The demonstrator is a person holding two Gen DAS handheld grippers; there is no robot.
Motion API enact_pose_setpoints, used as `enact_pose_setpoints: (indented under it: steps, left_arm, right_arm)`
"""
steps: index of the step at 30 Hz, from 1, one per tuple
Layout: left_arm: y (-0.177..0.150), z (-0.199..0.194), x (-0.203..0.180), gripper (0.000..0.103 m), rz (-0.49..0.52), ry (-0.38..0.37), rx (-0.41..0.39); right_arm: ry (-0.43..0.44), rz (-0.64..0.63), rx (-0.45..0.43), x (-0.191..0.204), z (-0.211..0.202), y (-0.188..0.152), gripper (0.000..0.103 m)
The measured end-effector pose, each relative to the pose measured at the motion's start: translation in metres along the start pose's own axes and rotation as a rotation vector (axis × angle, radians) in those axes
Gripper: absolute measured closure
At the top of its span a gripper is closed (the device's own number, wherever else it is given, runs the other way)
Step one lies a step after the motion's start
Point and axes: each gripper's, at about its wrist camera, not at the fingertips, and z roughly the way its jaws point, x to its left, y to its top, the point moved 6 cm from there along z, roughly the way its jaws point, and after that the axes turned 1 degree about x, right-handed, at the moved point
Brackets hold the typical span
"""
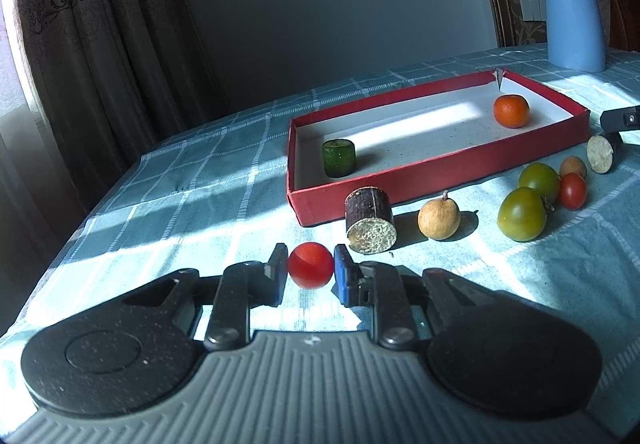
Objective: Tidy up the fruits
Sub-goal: 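Carry the tomato and eggplant slice into the tray and open both tools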
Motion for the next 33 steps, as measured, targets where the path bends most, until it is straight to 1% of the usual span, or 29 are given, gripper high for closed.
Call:
enact_pose_setpoints:
  steps: [2, 3, 4, 5, 6, 7, 10, 11, 12, 13, 16, 22, 24, 29, 33]
  left_arm:
    - [-0.001, 0.0, -0.002, 0.081, 0.003, -0.004, 0.0]
    - [-0.001, 0.0, -0.002, 0.081, 0.002, -0.005, 0.0]
    - [-0.001, -0.001, -0.001, 0.081, 0.0, -0.008, -0.001]
    - [-0.001, -0.001, 0.0, 0.081, -0.005, -0.011, -0.002]
    - [-0.001, -0.001, 0.001, 0.081, -0.008, -0.013, -0.001]
    - [-0.001, -0.001, 0.001, 0.081, -0.011, -0.017, 0.001]
    - [0.0, -0.001, 0.001, 0.081, -0.009, -0.014, 0.001]
    - [0.0, -0.001, 0.0, 0.081, -0.006, -0.015, 0.001]
    - [0.0, -0.001, -0.001, 0.081, -0.003, -0.015, 0.002]
    - [0.001, -0.001, -0.001, 0.081, -0.001, -0.017, 0.001]
    - [0.006, -0.002, -0.004, 0.081, 0.002, -0.03, -0.004]
    - [0.022, -0.004, -0.011, 0.081, 0.005, -0.058, -0.032]
    - [0.028, -0.001, -0.013, 0.081, 0.0, -0.075, -0.033]
    - [0.049, 0.008, -0.018, 0.081, -0.016, -0.092, -0.05]
    - [0.071, 0.023, -0.021, 0.081, -0.029, -0.09, -0.063]
  right_arm:
    - [-0.019, -0.011, 0.026, 0.001, 0.005, -0.003, 0.064]
    - [-0.024, -0.016, 0.047, 0.001, 0.008, -0.005, 0.049]
    - [-0.018, -0.017, 0.051, 0.002, 0.008, -0.005, 0.045]
    - [-0.015, -0.018, 0.037, 0.003, 0.007, -0.004, 0.045]
    - [-0.023, -0.021, 0.03, 0.003, 0.006, -0.004, 0.043]
    - [-0.03, -0.021, 0.031, 0.002, 0.007, -0.005, 0.043]
    - [-0.01, 0.009, 0.09, -0.003, 0.017, -0.008, 0.044]
    - [-0.003, 0.029, 0.12, -0.006, 0.022, -0.01, 0.05]
    - [0.007, 0.051, 0.145, -0.009, 0.025, -0.011, 0.069]
    - [0.016, 0.072, 0.147, -0.012, 0.026, -0.011, 0.071]
    - [0.004, 0.067, 0.112, -0.011, 0.02, -0.01, 0.071]
    - [0.052, 0.064, 0.023, -0.004, 0.002, 0.002, 0.071]
    - [0.056, 0.051, 0.004, -0.001, 0.0, 0.009, 0.071]
    - [0.057, 0.0, -0.023, 0.012, 0.008, 0.027, 0.071]
    - [0.048, -0.046, -0.024, 0.026, 0.029, 0.04, 0.071]
